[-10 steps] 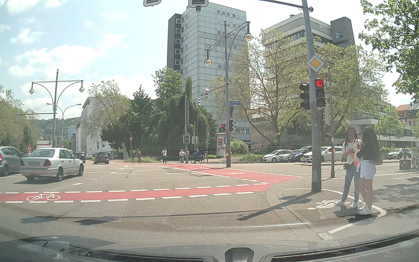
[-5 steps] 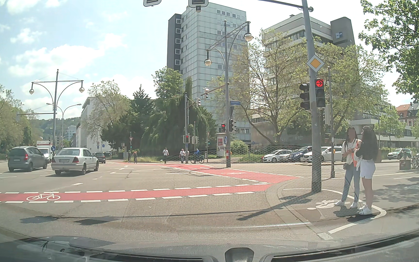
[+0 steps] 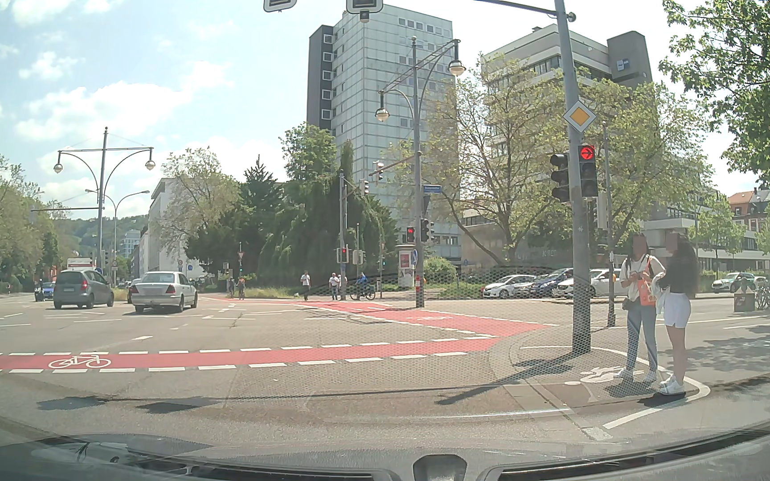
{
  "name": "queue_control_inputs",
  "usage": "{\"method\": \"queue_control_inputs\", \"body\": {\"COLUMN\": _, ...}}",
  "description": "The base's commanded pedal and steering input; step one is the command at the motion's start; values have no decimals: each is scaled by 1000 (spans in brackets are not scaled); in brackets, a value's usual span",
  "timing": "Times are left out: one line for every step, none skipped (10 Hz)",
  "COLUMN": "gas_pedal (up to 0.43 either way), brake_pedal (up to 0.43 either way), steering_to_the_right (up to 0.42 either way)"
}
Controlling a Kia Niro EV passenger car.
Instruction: Follow the waypoints while adhering to traffic rules and regulations
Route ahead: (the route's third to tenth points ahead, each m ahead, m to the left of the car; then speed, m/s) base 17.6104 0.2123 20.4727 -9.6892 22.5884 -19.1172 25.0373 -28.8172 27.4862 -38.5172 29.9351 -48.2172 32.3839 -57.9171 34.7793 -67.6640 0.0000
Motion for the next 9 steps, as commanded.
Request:
{"method": "queue_control_inputs", "body": {"gas_pedal": 0, "brake_pedal": 262, "steering_to_the_right": -92}}
{"method": "queue_control_inputs", "body": {"gas_pedal": 0, "brake_pedal": 262, "steering_to_the_right": -92}}
{"method": "queue_control_inputs", "body": {"gas_pedal": 0, "brake_pedal": 262, "steering_to_the_right": -92}}
{"method": "queue_control_inputs", "body": {"gas_pedal": 0, "brake_pedal": 262, "steering_to_the_right": -92}}
{"method": "queue_control_inputs", "body": {"gas_pedal": 0, "brake_pedal": 262, "steering_to_the_right": -92}}
{"method": "queue_control_inputs", "body": {"gas_pedal": 0, "brake_pedal": 268, "steering_to_the_right": -92}}
{"method": "queue_control_inputs", "body": {"gas_pedal": 0, "brake_pedal": 262, "steering_to_the_right": -92}}
{"method": "queue_control_inputs", "body": {"gas_pedal": 0, "brake_pedal": 268, "steering_to_the_right": -92}}
{"method": "queue_control_inputs", "body": {"gas_pedal": 0, "brake_pedal": 262, "steering_to_the_right": -93}}
